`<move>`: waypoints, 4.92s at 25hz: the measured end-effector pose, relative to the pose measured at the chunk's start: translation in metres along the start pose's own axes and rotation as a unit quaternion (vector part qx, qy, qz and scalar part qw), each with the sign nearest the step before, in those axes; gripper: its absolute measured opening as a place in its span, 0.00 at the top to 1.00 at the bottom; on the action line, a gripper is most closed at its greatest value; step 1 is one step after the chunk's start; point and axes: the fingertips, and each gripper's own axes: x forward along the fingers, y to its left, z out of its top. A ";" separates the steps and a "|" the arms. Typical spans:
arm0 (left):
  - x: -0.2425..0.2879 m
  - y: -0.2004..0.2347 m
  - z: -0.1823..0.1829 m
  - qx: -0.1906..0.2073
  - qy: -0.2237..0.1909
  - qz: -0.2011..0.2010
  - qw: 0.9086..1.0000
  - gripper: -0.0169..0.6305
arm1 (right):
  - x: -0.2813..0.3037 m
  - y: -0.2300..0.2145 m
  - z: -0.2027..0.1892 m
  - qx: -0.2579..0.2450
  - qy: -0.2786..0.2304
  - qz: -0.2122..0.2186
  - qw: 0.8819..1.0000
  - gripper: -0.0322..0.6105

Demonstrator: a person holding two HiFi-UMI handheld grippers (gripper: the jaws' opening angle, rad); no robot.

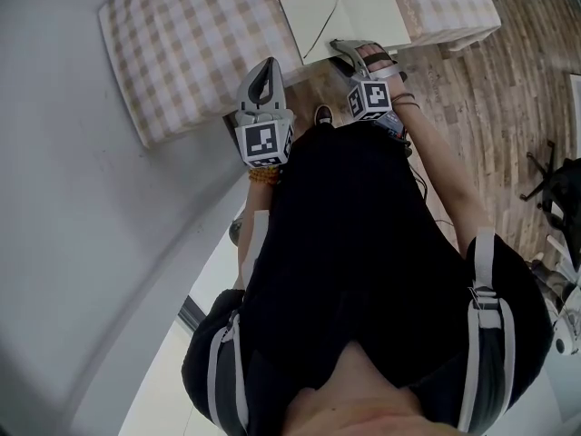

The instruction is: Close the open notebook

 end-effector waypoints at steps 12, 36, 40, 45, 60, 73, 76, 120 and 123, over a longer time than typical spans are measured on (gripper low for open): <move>0.009 -0.003 -0.001 0.000 0.000 -0.012 1.000 0.97 | -0.009 -0.009 0.006 -0.010 -0.013 -0.008 1.000 0.72; 0.014 -0.004 -0.004 0.005 0.002 -0.022 1.000 0.97 | -0.021 -0.013 0.007 0.011 -0.026 -0.039 0.999 0.87; 0.016 -0.007 -0.004 0.006 0.003 -0.027 1.000 0.97 | -0.025 -0.017 0.008 0.021 -0.029 -0.041 0.999 0.87; 0.018 -0.013 -0.005 0.009 0.005 -0.035 0.999 0.97 | -0.030 -0.020 0.007 0.045 -0.033 -0.044 0.997 0.88; 0.036 -0.025 -0.006 0.016 0.013 -0.068 0.997 0.97 | -0.038 -0.045 0.003 0.145 -0.050 -0.061 0.986 0.89; 0.036 -0.038 -0.007 0.024 0.014 -0.081 0.996 0.97 | -0.052 -0.049 -0.008 0.229 -0.060 -0.077 0.968 0.90; 0.037 -0.040 -0.006 0.026 0.014 -0.083 0.996 0.97 | -0.056 -0.051 -0.011 0.254 -0.064 -0.082 0.962 0.90; 0.039 -0.070 -0.016 0.046 0.029 -0.119 0.991 0.97 | -0.067 -0.047 -0.114 0.551 0.011 -0.117 0.826 0.87; 0.038 -0.070 -0.017 0.046 0.029 -0.120 0.991 0.97 | -0.065 -0.043 -0.117 0.548 0.024 -0.115 0.828 0.86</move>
